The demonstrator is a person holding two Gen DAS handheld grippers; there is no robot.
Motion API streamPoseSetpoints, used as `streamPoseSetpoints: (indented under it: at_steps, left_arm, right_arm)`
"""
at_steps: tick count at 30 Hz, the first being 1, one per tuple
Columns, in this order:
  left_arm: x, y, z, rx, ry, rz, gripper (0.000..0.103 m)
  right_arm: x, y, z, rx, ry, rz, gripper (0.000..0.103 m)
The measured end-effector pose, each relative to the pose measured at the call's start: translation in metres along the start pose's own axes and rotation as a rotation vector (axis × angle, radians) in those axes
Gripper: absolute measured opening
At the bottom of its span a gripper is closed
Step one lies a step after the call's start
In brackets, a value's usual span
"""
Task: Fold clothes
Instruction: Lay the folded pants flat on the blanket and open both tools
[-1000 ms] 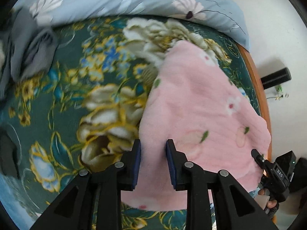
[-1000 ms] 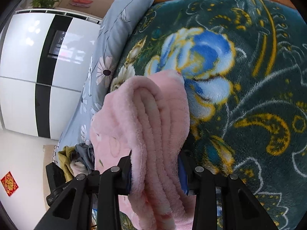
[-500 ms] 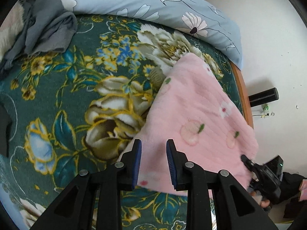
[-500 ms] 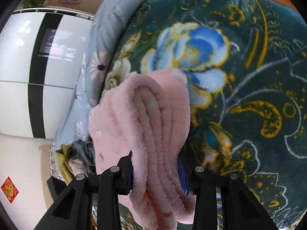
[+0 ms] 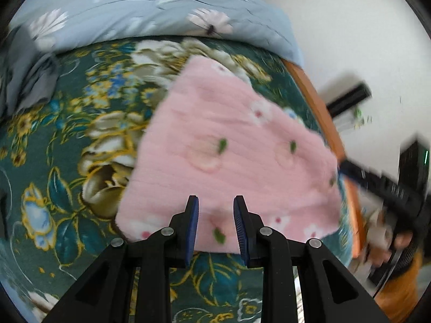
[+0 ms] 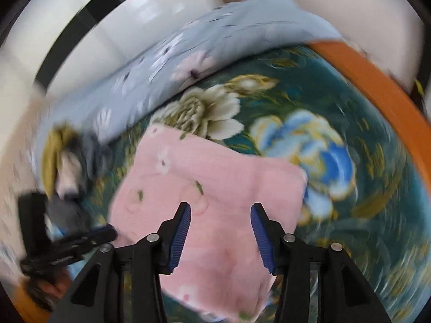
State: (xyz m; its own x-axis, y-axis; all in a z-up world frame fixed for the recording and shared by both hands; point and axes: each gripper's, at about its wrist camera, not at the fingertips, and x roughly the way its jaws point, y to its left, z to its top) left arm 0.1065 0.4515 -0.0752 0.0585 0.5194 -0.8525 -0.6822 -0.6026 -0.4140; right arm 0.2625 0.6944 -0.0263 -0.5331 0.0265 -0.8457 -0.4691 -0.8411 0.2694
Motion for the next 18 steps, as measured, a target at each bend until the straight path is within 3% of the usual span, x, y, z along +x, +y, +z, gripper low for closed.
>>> streamPoseSetpoints:
  at_steps: [2,9,13,18]
  left_arm:
    - [0.005,0.002,-0.004,0.014,0.016,0.033,0.027]
    - [0.03,0.031,-0.017,-0.091,0.079,0.061,0.027]
    - [0.034,0.033,-0.021,-0.096,0.098,0.064,0.027]
    - [0.034,0.034,-0.021,-0.097,0.095,0.062,0.027]
  right_arm:
    - [0.01,-0.004,0.003,-0.002,0.009,-0.02,0.051]
    - [0.052,-0.03,-0.011,0.158,0.104,0.088,0.05]
    - [0.031,-0.017,-0.016,0.119,0.065,0.012,0.048]
    - [-0.011,0.024,-0.058,-0.062,-0.009,-0.037,0.048]
